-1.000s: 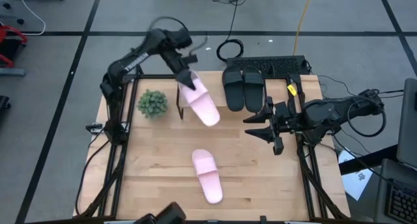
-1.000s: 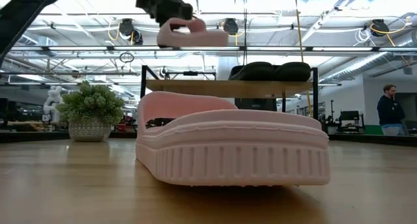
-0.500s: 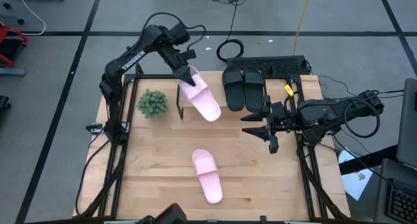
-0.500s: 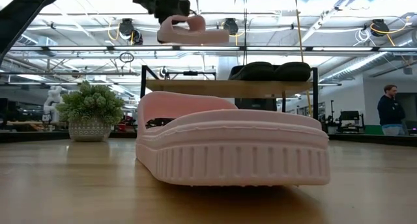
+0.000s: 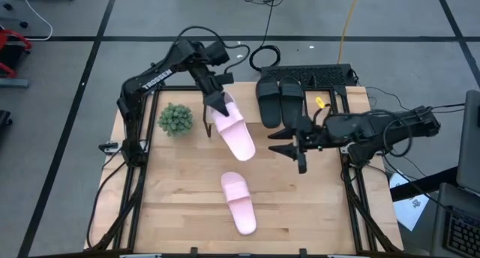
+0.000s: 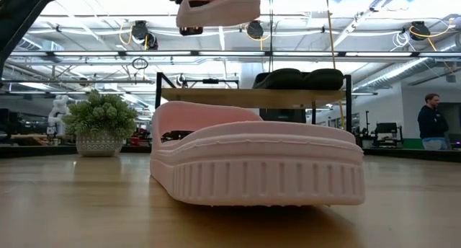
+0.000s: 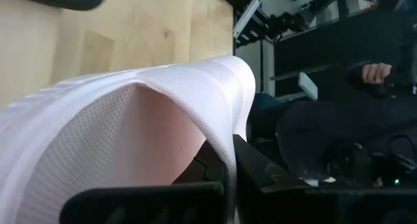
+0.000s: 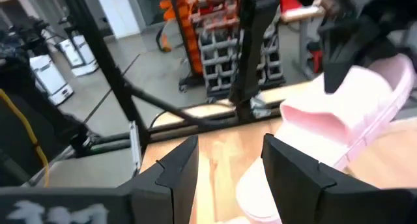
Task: Pick and place slides into the shelf
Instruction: Put the left pink slipper on the shelf
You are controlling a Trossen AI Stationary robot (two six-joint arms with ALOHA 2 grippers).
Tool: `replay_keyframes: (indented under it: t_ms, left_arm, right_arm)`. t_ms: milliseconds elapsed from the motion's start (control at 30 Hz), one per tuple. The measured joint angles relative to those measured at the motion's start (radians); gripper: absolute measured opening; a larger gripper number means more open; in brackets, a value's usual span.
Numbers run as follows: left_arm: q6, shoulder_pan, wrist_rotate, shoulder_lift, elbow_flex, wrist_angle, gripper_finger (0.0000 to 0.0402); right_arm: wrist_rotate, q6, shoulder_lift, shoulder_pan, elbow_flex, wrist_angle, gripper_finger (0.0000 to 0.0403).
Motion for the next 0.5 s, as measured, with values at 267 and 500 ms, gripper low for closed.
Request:
replay_keyframes:
  t_ms: [267, 500]
  left_arm:
    - [-0.002, -0.039, -0.056, -0.072, 0.000, 0.000, 0.0000]
    - [-0.042, -0.066, -0.082, -0.127, 0.000, 0.000, 0.0000]
  right_arm:
    - [-0.056, 0.002, 0.048, -0.043, 0.000, 0.009, 0.0160]
    - [-0.058, 0.036, 0.067, -0.073, 0.000, 0.161, 0.0160]
